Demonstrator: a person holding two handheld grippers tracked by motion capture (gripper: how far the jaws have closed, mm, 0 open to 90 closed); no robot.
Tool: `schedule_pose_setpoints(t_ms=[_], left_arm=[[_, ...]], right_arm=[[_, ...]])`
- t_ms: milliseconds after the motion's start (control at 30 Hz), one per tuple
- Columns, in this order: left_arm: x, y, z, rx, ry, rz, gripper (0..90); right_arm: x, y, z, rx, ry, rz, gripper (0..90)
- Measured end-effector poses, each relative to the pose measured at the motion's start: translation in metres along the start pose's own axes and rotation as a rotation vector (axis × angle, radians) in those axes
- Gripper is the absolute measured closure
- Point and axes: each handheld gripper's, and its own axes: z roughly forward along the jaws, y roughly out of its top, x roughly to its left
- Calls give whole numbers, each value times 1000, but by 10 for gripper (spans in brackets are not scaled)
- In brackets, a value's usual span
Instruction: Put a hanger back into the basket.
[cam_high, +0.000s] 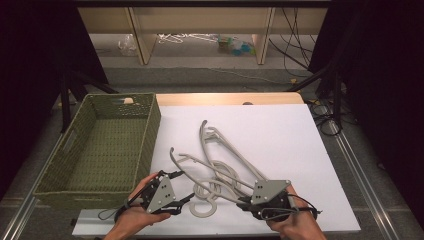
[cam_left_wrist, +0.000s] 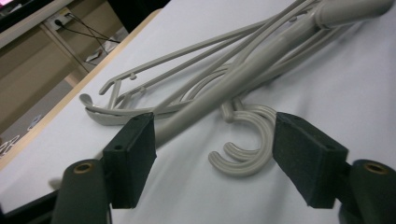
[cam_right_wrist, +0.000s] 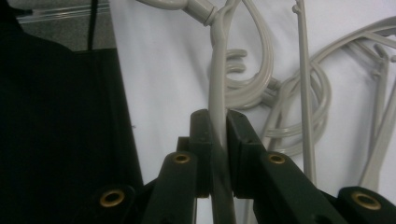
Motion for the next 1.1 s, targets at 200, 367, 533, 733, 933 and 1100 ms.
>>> schedule_pose_setpoints(t_ms=[200, 367, 533, 733, 933, 1100], left_arm=[[-4, 3, 9, 20, -96, 93, 379], [-7, 4, 12, 34, -134, 132, 401], [-8, 5, 14, 48, -186, 177, 551], [-11, 11, 11, 69, -204, 266, 663], [-10, 24, 4, 83, -190, 315, 697], [-8, 35, -1, 72, -220, 302, 751]], right_arm=[[6, 1, 4, 17, 57, -16, 823], [7, 2, 6, 12, 80, -29, 823], [9, 3, 10, 10, 114, -45, 823], [5, 0, 9, 2, 127, -55, 822], [-3, 2, 4, -34, 144, -60, 807], [-9, 3, -5, -70, 71, -56, 763]])
